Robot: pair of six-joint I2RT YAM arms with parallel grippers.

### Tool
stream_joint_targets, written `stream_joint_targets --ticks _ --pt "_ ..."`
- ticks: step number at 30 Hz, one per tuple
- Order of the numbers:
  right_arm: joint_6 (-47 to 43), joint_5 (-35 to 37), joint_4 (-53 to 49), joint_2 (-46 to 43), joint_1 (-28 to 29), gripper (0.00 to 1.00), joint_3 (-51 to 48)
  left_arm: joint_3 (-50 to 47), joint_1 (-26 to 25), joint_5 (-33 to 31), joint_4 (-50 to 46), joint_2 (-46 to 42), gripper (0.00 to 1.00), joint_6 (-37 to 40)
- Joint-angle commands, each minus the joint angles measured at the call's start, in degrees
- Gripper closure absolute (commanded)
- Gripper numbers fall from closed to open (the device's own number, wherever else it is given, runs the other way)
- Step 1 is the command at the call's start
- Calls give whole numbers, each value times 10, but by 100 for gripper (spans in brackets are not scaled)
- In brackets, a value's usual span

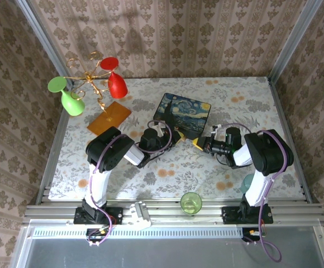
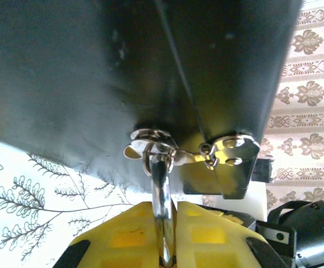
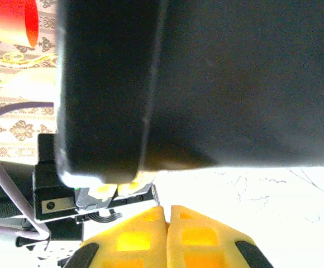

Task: Unlock the padlock with the key

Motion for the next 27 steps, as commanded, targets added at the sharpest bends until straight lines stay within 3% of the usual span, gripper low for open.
stream_joint_targets --ticks 1,4,9,27 --pt "17 -10 64 1 7 100 -12 15 -4 18 53 -20 99 -13" --pt "78 -4 147 31 15 100 -18 22 -5 15 51 -23 100 -16" --pt "82 32 146 52 62 100 -3 29 -8 15 54 -23 100 -26" --pt "90 26 148 67 11 100 24 27 -10 24 55 -28 100 -29"
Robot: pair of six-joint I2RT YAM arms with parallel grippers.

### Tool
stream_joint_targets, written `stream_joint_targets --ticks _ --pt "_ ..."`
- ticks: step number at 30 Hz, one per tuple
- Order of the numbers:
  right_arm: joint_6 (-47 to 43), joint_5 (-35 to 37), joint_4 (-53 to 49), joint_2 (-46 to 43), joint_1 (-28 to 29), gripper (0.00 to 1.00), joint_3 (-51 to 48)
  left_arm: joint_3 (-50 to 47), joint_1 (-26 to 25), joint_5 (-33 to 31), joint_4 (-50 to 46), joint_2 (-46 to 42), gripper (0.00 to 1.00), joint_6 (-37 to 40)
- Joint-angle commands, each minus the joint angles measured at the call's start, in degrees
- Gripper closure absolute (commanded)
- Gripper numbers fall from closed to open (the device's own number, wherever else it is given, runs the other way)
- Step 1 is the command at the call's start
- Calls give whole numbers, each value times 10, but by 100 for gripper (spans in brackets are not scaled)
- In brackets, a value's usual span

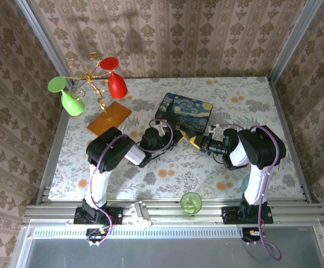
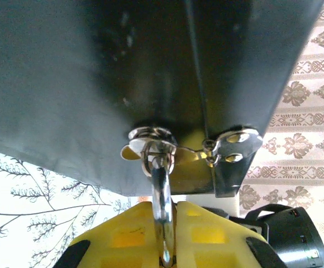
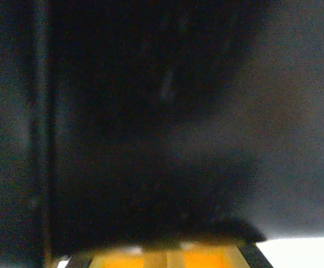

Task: Unlock the padlock with the key

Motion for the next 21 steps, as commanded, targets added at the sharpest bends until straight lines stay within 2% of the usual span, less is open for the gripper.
stream_joint_targets --ticks 1,6,16,21 --pt "-3 1 21 -2 -9 100 11 13 -1 19 48 -27 100 -3" --pt "-6 -12 19 -13 -29 100 -3 10 -2 19 48 -26 100 -3" --pt "-19 -30 21 -2 -22 100 -13 41 -8 21 47 -13 100 -14" --pt "-23 -28 21 -29 -22 100 -25 37 -6 21 47 -9 100 -11"
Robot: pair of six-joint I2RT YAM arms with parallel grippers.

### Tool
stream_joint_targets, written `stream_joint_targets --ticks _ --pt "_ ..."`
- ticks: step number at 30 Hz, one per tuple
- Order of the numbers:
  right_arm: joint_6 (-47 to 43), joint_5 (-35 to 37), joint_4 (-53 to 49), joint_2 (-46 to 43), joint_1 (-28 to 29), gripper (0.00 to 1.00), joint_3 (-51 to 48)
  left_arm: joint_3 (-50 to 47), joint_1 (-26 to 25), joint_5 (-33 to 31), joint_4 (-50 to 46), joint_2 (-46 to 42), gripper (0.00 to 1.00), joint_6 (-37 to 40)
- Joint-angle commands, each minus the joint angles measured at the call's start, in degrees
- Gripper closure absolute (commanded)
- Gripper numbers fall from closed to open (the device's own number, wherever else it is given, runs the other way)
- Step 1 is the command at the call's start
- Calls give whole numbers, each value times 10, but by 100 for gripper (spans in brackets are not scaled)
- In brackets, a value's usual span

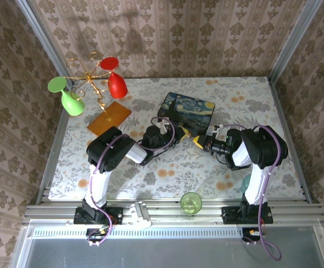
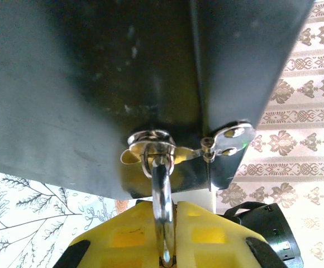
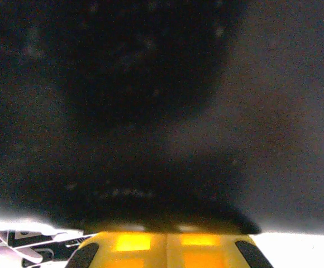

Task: Unlock the padlock with the key

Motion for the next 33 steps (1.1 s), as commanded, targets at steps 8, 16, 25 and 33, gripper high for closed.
stream_joint_targets --ticks 8,16,25,33 --pt "6 -7 19 -36 -1 100 -3 8 -2 16 47 -14 100 7" --pt "2 -10 19 -44 -6 100 -5 6 1 14 47 -13 100 6" --pt "4 -15 19 -45 -11 100 2 1 -1 16 46 -21 100 11" --pt "1 -22 18 -49 -12 100 -5 1 2 11 48 -17 100 9"
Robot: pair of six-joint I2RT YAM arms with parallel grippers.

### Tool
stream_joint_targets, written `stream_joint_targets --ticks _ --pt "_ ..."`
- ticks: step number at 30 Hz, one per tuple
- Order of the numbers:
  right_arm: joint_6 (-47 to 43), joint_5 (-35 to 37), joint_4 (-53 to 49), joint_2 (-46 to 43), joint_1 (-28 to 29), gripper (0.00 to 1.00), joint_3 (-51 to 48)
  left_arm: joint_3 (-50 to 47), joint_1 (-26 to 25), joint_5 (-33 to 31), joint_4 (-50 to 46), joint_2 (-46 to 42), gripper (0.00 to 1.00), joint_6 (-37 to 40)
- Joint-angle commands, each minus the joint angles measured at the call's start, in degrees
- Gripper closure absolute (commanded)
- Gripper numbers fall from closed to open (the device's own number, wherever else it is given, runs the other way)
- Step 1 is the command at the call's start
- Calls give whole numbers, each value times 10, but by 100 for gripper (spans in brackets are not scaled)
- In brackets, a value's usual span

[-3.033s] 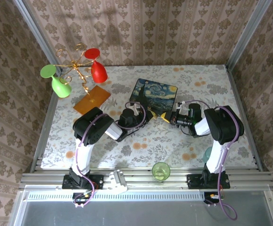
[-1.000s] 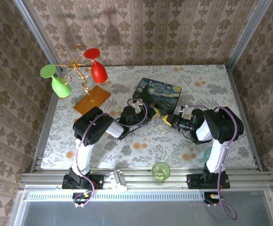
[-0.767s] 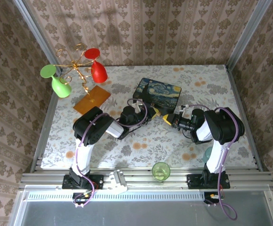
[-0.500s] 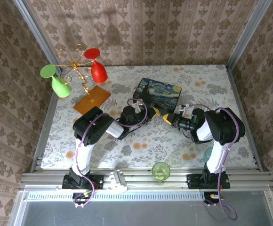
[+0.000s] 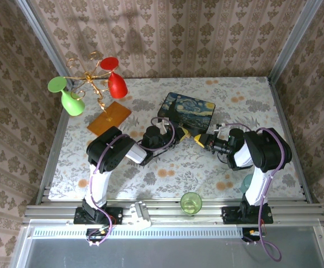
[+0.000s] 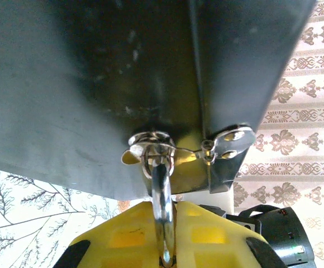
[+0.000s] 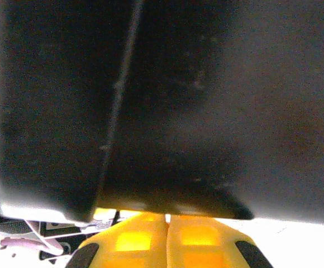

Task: Unlock the padlock with the key

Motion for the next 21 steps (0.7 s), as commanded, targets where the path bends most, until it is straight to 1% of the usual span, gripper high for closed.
stream_joint_targets --ticks 1,14,21 --pt "-9 -13 18 -14 -3 100 -1 5 1 10 48 -16 100 8" --pt "2 -2 19 -4 0 100 24 21 -15 15 48 -14 100 -4" --pt "5 14 18 5 12 100 35 27 -28 14 48 -15 100 -11"
